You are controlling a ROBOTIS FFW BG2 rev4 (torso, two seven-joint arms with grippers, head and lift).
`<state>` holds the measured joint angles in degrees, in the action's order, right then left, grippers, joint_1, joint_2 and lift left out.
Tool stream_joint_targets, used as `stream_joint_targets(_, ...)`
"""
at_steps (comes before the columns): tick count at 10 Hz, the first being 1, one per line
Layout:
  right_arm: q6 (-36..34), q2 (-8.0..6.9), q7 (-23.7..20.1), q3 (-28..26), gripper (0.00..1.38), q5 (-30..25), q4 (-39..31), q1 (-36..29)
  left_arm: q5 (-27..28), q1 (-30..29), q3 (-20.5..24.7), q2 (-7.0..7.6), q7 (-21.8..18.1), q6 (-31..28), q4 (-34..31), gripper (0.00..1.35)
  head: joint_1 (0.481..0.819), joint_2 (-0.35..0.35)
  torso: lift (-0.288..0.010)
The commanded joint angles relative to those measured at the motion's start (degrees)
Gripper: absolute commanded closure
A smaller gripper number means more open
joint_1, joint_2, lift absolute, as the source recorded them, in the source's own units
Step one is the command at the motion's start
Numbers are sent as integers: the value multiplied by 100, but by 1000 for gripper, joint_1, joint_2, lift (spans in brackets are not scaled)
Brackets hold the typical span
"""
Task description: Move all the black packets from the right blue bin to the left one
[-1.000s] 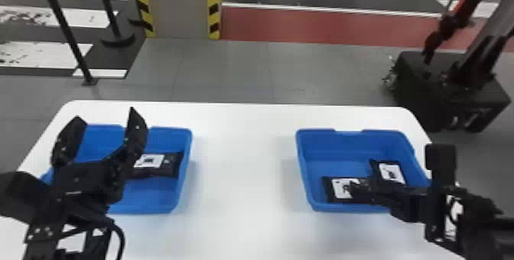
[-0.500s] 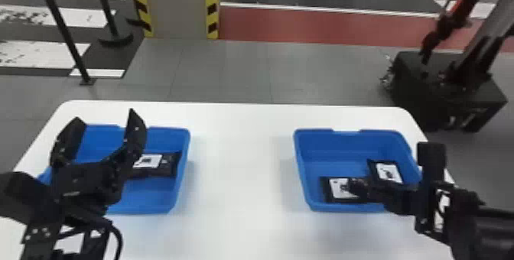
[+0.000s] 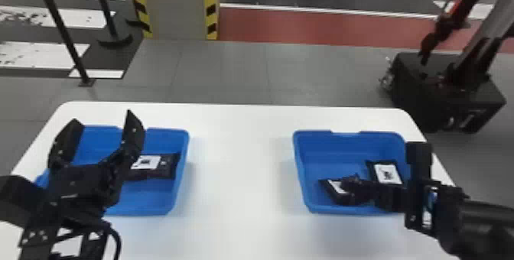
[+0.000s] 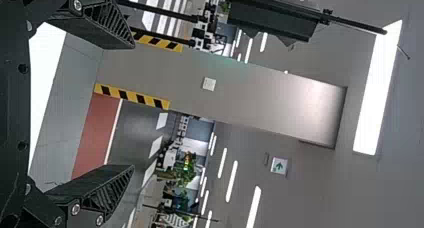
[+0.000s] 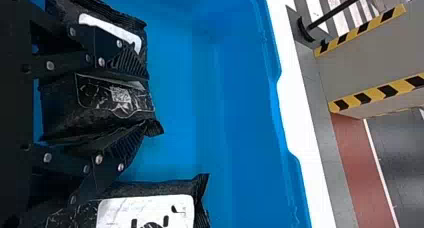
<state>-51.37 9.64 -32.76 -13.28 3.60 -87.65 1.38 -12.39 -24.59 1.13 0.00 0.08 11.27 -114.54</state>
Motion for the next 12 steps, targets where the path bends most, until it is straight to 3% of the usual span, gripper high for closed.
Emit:
stream_joint_targets(1, 4, -50, 33, 1, 1185, 53, -453, -236, -9, 12, 1, -15, 1, 12, 0, 185, 695, -60, -110)
stream_joint_targets(4, -151, -59, 103, -8, 1190, 563, -1971, -827, -27, 26, -25, -15, 1, 12, 0, 185, 695, -39, -110)
stream_joint_targets(8, -136, -50, 68, 1, 1190, 1178, -3153, -883, -194, 55, -51, -15, 1, 153, 0, 179, 695, 1, -110)
stream_joint_targets(10, -66, -6, -213, 1, 1190, 1829, -3181, -658, -651, 83, -174, -15, 1, 195, 0, 177, 695, 25, -110)
stream_joint_targets(12, 173, 12, -574, 18, 1190, 2383, -2604, -180, -1214, 125, -341, -15, -8, 279, 0, 177, 695, 57, -110)
